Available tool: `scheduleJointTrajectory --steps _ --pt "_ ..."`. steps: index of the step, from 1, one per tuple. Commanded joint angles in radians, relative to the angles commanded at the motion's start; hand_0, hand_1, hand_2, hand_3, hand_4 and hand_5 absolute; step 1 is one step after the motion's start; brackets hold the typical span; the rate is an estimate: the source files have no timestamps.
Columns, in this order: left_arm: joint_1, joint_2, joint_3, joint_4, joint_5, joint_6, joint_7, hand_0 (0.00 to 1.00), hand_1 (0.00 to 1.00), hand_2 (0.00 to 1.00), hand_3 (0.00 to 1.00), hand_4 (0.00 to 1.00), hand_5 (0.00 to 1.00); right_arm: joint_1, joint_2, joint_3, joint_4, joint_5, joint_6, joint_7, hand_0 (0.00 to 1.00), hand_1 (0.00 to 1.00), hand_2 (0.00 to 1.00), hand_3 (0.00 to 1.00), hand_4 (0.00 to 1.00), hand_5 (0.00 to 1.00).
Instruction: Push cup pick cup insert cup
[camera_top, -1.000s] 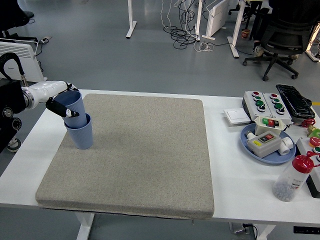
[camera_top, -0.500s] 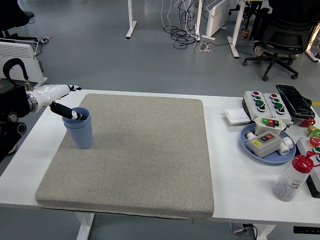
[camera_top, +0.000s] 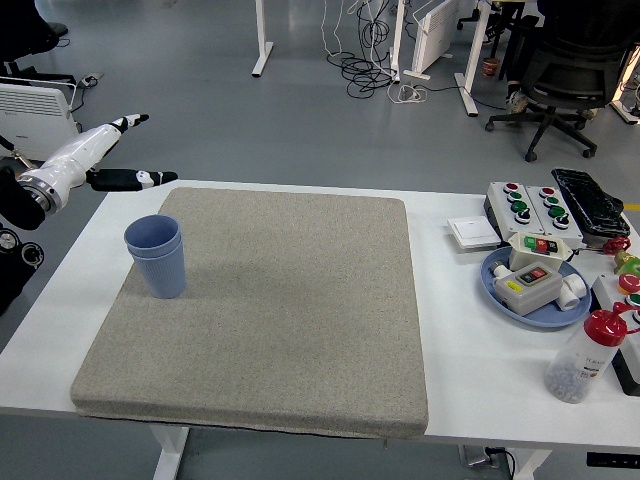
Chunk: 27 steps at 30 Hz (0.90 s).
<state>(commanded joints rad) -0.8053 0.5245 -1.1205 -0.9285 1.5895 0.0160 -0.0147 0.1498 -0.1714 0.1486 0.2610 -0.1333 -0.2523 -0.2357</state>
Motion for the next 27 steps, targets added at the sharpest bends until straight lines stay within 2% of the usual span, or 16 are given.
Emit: scheduleJointTrajectory --steps 3,4,5,6,7,10,11,12,13,16,19,20,21,22,25,27 --pt "0.057 -0.005 -0.074 -0.038 -0.124 0.124 -0.012 0.753 0.761 0.755 0.729 0.809 0.885 -0.004 0.000 -0.009 0.000 0.016 -0.001 0.006 0.690 0.620 0.632 0.543 0.092 0.477" --pt "0.077 -0.005 -0.098 -0.054 -0.163 0.150 -0.015 0.753 0.761 0.755 0.729 0.809 0.885 -0.005 0.000 -0.009 0.000 0.017 -0.001 0.007 0.690 0.620 0.632 0.543 0.092 0.477" --pt "0.111 -0.005 -0.131 -0.085 -0.208 0.154 -0.016 0.753 0.761 0.755 0.729 0.809 0.885 -0.005 -0.001 -0.008 0.000 0.013 -0.001 0.006 0.690 0.620 0.632 0.543 0.092 0.477" --pt "0.124 -0.005 -0.144 -0.096 -0.247 0.155 -0.017 0.753 0.780 0.779 0.752 0.692 0.998 -0.005 -0.001 -0.008 0.000 0.013 -0.001 0.006 0.689 0.620 0.632 0.543 0.092 0.478" --pt "0.129 -0.005 -0.149 -0.100 -0.292 0.155 -0.017 0.753 0.780 0.779 0.752 0.692 0.998 -0.005 -0.001 -0.007 0.000 0.012 -0.001 0.006 0.689 0.620 0.632 0.543 0.092 0.478" --pt "0.232 -0.028 -0.245 -0.202 -0.423 0.088 0.020 0.753 0.780 0.779 0.752 0.692 0.998 -0.009 0.000 0.000 -0.001 -0.004 0.000 0.002 0.689 0.620 0.632 0.543 0.092 0.478" --pt "0.262 -0.031 -0.267 -0.230 -0.462 0.082 0.023 0.753 0.780 0.779 0.752 0.692 0.998 -0.009 0.000 0.001 -0.001 -0.005 0.000 0.002 0.689 0.620 0.632 0.543 0.092 0.478" --pt "0.298 -0.049 -0.300 -0.265 -0.500 0.082 0.023 0.794 0.829 0.846 0.824 0.689 0.998 -0.010 0.001 0.003 -0.001 -0.010 0.000 0.001 0.689 0.620 0.632 0.543 0.092 0.478" --pt "0.339 -0.069 -0.338 -0.305 -0.546 0.081 0.025 0.794 0.829 0.846 0.824 0.689 0.998 -0.011 0.002 0.007 -0.001 -0.016 0.000 -0.001 0.689 0.620 0.632 0.543 0.092 0.478" --pt "0.437 -0.105 -0.408 -0.390 -0.676 0.073 0.037 0.794 0.829 0.846 0.824 0.689 0.998 -0.013 0.002 0.011 -0.002 -0.025 0.001 -0.004 0.689 0.620 0.632 0.543 0.092 0.478" --pt "0.516 -0.132 -0.445 -0.451 -0.800 0.056 0.048 0.832 0.862 0.877 0.854 0.676 0.998 -0.014 0.001 0.013 -0.002 -0.029 0.002 -0.005 0.689 0.621 0.633 0.543 0.092 0.478" --pt "0.540 -0.147 -0.459 -0.469 -0.830 0.049 0.053 0.832 0.862 0.877 0.854 0.676 0.998 -0.014 0.001 0.013 -0.002 -0.029 0.002 -0.005 0.689 0.621 0.633 0.543 0.092 0.478" --pt "0.576 -0.174 -0.482 -0.496 -0.876 0.042 0.056 0.832 0.862 0.877 0.854 0.676 0.998 -0.013 0.000 0.012 -0.002 -0.029 0.002 -0.005 0.689 0.621 0.633 0.543 0.092 0.478" --pt "0.596 -0.187 -0.491 -0.508 -0.915 0.040 0.057 0.832 0.862 0.877 0.854 0.676 0.998 -0.013 0.000 0.012 -0.002 -0.029 0.002 -0.006 0.689 0.621 0.633 0.543 0.092 0.478" --pt "0.674 -0.267 -0.538 -0.564 -1.024 0.021 0.044 0.854 0.875 0.893 0.862 0.673 0.998 -0.010 -0.002 0.007 -0.003 -0.022 0.002 -0.003 0.689 0.620 0.631 0.543 0.092 0.478" --pt "0.714 -0.296 -0.540 -0.581 -1.051 0.007 0.036 0.854 0.875 0.893 0.862 0.673 0.998 -0.006 -0.004 0.005 -0.003 -0.019 0.002 -0.001 0.689 0.620 0.631 0.543 0.092 0.478"
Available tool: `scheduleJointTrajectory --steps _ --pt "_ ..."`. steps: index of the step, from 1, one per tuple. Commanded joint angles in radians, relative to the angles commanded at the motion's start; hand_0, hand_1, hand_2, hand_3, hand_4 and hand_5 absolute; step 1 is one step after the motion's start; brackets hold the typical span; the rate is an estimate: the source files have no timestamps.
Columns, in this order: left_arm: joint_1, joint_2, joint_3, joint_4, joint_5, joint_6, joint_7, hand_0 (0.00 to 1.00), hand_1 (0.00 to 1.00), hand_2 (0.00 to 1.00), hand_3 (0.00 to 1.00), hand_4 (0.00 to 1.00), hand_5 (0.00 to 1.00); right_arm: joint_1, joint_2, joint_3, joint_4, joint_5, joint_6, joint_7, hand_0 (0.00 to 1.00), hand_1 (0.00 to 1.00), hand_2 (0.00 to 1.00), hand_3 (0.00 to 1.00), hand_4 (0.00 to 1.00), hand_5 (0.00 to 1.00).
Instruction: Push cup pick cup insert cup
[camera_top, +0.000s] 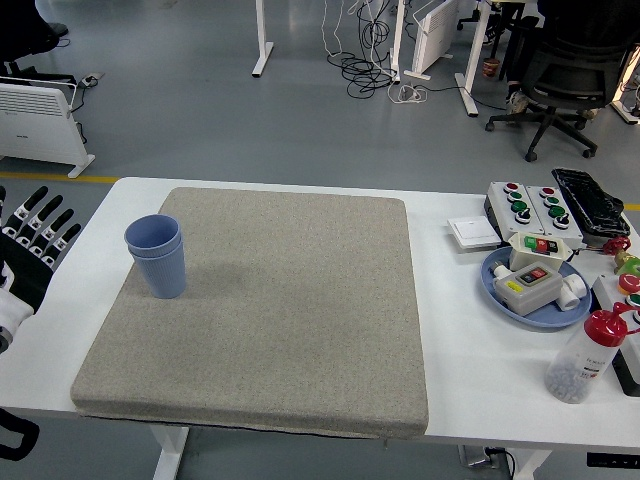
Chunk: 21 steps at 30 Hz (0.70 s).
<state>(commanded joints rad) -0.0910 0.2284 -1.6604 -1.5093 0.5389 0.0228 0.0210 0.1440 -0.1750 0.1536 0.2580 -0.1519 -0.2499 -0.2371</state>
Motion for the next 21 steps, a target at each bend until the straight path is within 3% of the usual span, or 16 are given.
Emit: scheduleJointTrajectory --steps 2,3,8,9,21 --pt "0.033 -0.003 0.015 -0.009 -0.020 -0.021 -0.010 0.854 0.875 0.893 0.862 0.673 0.998 0.004 -0.001 -0.003 0.000 0.004 0.000 0.002 0.689 0.620 0.631 0.543 0.092 0.478" --pt "0.043 -0.002 0.021 -0.012 -0.026 -0.028 -0.014 0.908 0.923 0.949 0.905 0.676 0.998 0.005 -0.002 -0.004 0.000 0.006 0.000 0.002 0.689 0.620 0.629 0.542 0.092 0.478" --pt "0.097 0.004 0.040 -0.026 -0.036 -0.068 -0.048 0.908 0.923 0.949 0.905 0.676 0.998 0.016 -0.005 -0.012 -0.001 0.021 0.000 0.008 0.689 0.620 0.629 0.542 0.092 0.478" --pt "0.101 0.000 0.039 -0.023 -0.024 -0.068 -0.053 0.950 0.954 0.992 0.949 0.673 0.998 0.017 -0.005 -0.012 -0.001 0.021 0.000 0.009 0.689 0.620 0.632 0.543 0.092 0.478" --pt "0.101 -0.010 0.043 0.001 0.033 -0.064 -0.040 0.963 0.962 0.998 0.961 0.681 0.998 0.024 -0.006 -0.010 -0.001 0.016 0.000 0.008 0.689 0.619 0.631 0.543 0.092 0.478"
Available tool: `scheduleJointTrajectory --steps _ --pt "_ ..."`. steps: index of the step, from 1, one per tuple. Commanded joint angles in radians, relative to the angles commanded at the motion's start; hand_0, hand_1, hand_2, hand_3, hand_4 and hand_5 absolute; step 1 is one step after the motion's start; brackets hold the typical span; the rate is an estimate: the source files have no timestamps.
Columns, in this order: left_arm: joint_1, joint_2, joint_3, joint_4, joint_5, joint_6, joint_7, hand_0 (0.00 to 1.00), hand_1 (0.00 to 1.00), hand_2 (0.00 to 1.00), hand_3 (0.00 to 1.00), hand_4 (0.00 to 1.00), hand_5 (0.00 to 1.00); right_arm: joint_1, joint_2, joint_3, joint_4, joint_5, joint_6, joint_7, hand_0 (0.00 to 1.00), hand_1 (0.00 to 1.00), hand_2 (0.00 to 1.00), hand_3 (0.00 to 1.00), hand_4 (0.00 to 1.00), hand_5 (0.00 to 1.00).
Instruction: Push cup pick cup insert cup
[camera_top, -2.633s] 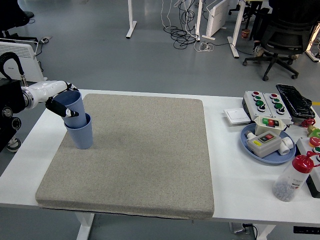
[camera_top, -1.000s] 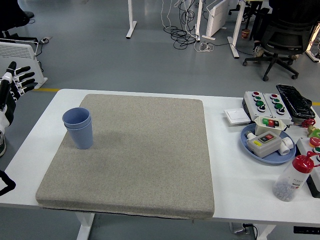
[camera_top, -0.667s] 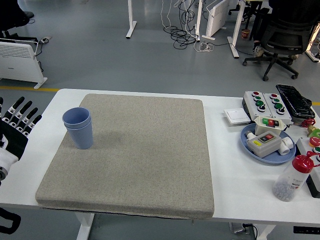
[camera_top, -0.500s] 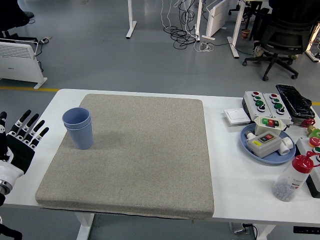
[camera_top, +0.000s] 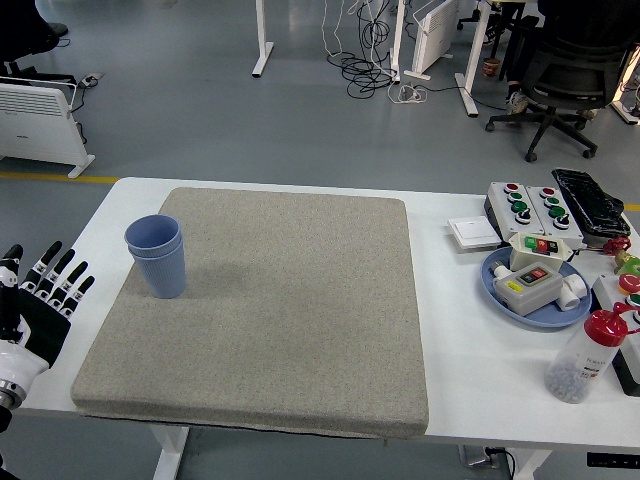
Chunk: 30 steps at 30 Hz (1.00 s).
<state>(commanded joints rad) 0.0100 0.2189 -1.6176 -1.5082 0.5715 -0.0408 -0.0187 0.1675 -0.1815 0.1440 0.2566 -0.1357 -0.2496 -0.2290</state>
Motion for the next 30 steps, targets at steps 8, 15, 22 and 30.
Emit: scheduleJointTrajectory --steps 8,15,22,30 --pt "-0.009 -0.004 0.009 0.012 0.016 0.003 0.003 0.961 0.961 0.998 0.961 0.675 0.998 0.004 -0.002 -0.002 0.000 0.002 0.000 0.002 0.689 0.619 0.630 0.543 0.093 0.477" --pt "-0.011 -0.005 0.008 0.022 0.019 0.012 0.005 0.959 0.960 0.998 0.961 0.664 0.998 0.008 -0.003 -0.006 0.000 0.010 -0.001 0.006 0.689 0.619 0.630 0.543 0.093 0.477" --pt "-0.012 -0.010 0.014 0.032 0.019 0.016 0.005 0.959 0.960 0.998 0.961 0.663 0.998 0.013 -0.004 -0.008 0.000 0.014 -0.001 0.008 0.690 0.619 0.630 0.544 0.093 0.477" --pt "-0.013 -0.008 0.017 0.039 0.027 0.027 0.006 0.959 0.959 0.998 0.964 0.659 0.998 0.011 -0.004 -0.003 0.000 0.005 0.000 0.005 0.689 0.619 0.631 0.544 0.093 0.477"
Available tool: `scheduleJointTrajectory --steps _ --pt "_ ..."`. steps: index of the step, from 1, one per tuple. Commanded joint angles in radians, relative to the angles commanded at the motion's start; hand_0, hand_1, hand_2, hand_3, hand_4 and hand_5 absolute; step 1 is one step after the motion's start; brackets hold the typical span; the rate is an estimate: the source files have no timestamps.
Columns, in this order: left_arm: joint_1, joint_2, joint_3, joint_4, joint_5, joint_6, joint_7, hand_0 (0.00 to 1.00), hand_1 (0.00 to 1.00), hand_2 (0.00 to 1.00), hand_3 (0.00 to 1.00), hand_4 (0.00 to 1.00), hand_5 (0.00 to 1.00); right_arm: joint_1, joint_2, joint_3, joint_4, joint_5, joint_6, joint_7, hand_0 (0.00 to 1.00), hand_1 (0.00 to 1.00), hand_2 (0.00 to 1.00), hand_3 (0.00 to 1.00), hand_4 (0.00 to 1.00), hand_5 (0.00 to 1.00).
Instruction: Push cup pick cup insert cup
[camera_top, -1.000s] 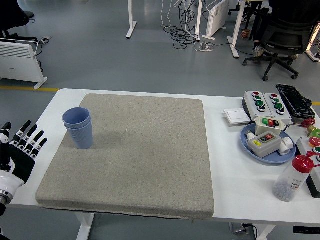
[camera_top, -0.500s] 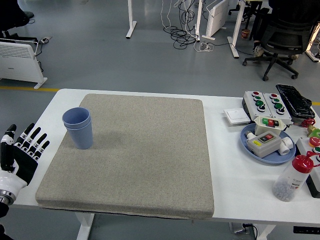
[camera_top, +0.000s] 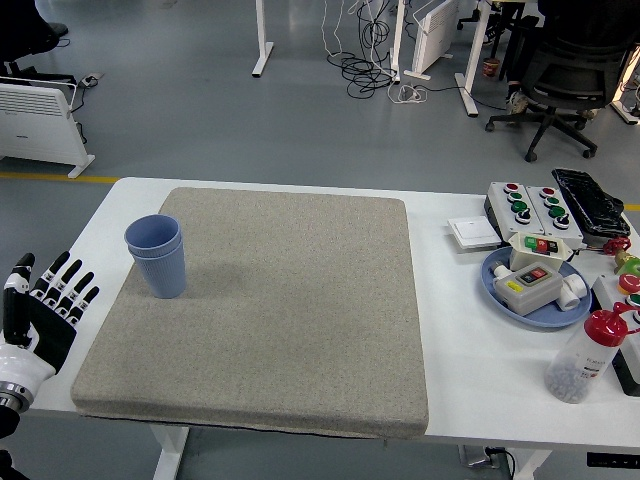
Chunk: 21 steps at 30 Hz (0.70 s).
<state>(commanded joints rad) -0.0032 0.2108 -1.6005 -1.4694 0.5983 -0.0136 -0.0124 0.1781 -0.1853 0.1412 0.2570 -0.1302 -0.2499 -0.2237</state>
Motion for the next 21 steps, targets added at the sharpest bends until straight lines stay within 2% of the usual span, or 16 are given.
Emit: scheduleJointTrajectory --steps 21 --pt "0.007 -0.001 0.024 0.007 -0.001 0.020 -0.007 0.957 0.956 0.998 0.963 0.644 0.998 -0.010 -0.002 0.013 0.002 -0.029 0.000 -0.007 0.690 0.620 0.630 0.544 0.093 0.477"
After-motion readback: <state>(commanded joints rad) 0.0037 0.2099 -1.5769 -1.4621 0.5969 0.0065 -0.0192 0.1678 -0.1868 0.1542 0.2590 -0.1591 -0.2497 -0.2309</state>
